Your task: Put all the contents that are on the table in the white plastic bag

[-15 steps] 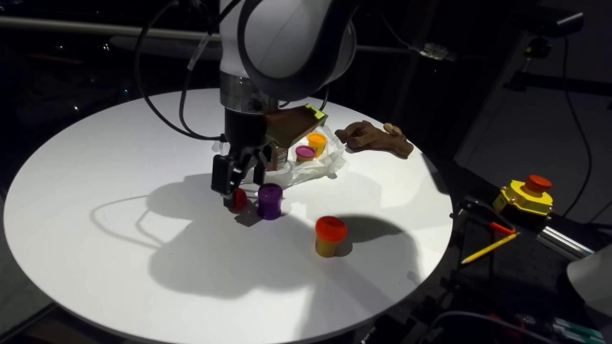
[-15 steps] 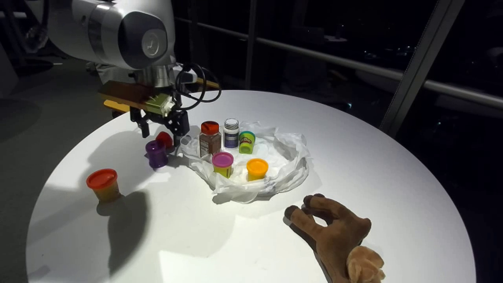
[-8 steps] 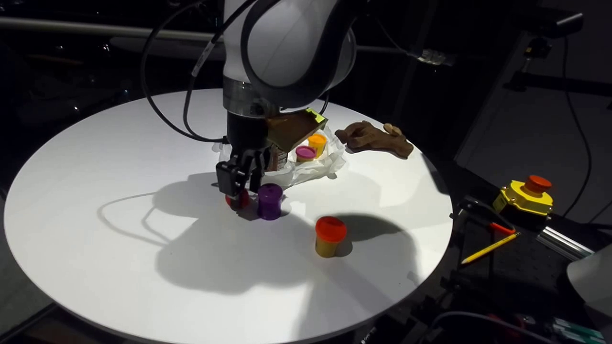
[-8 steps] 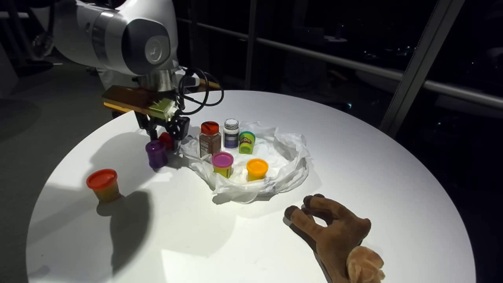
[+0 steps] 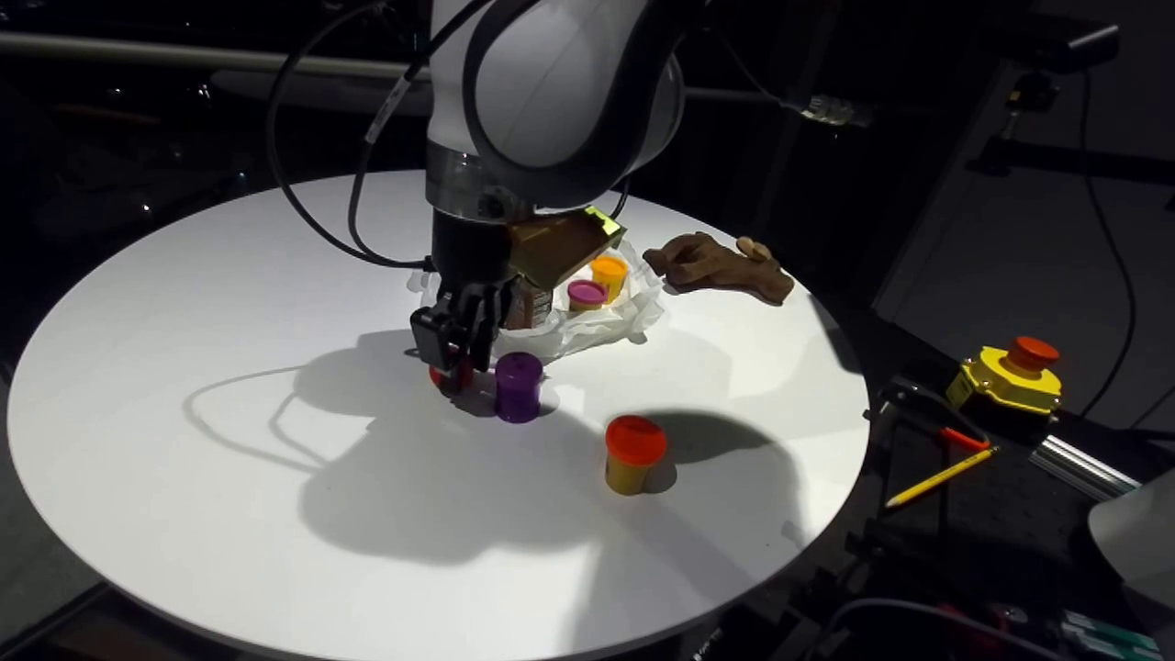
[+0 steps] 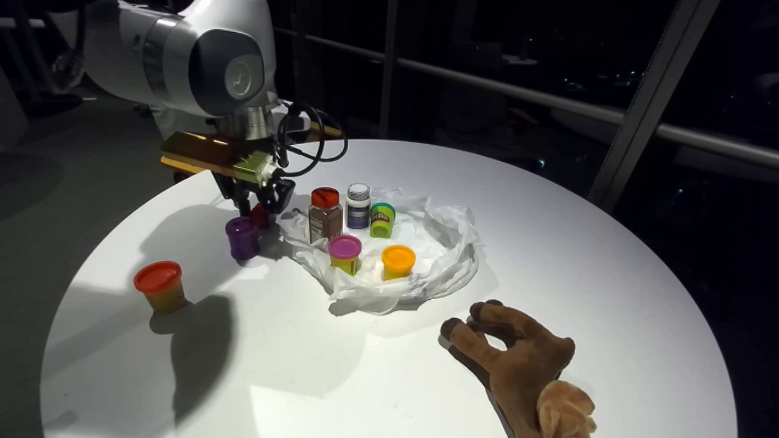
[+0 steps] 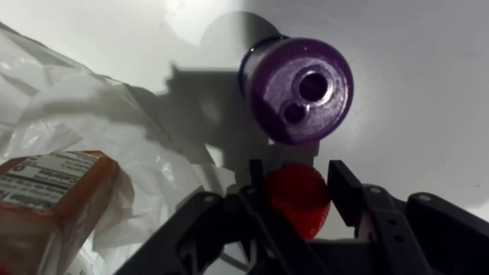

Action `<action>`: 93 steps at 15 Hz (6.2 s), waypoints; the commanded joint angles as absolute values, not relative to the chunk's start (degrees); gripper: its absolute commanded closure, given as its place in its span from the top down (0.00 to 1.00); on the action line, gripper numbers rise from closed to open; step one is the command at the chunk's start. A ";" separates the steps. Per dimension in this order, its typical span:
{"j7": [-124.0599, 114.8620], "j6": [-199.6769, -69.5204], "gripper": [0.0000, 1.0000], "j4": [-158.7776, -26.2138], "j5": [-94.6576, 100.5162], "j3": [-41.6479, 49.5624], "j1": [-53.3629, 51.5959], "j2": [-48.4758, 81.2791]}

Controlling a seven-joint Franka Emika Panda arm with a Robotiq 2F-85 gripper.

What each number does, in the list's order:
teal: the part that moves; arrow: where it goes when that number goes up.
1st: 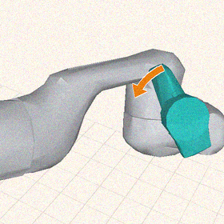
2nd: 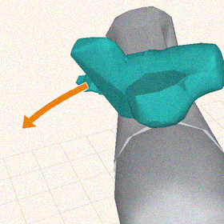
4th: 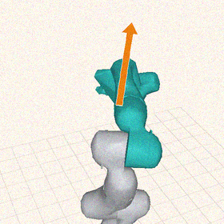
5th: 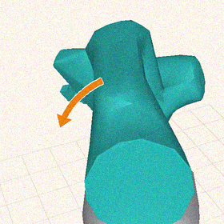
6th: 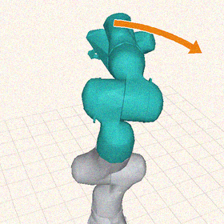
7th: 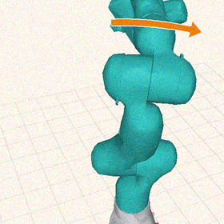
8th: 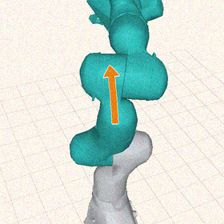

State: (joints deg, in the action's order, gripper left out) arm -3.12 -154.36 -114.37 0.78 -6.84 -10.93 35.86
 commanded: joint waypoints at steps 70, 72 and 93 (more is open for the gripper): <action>-13.98 -166.60 1.00 -151.93 5.63 -7.72 -13.85 12.68; -13.82 -168.35 1.00 -151.54 6.54 -6.82 -14.79 14.33; -18.27 -159.95 0.28 -146.70 15.29 10.37 -24.93 5.91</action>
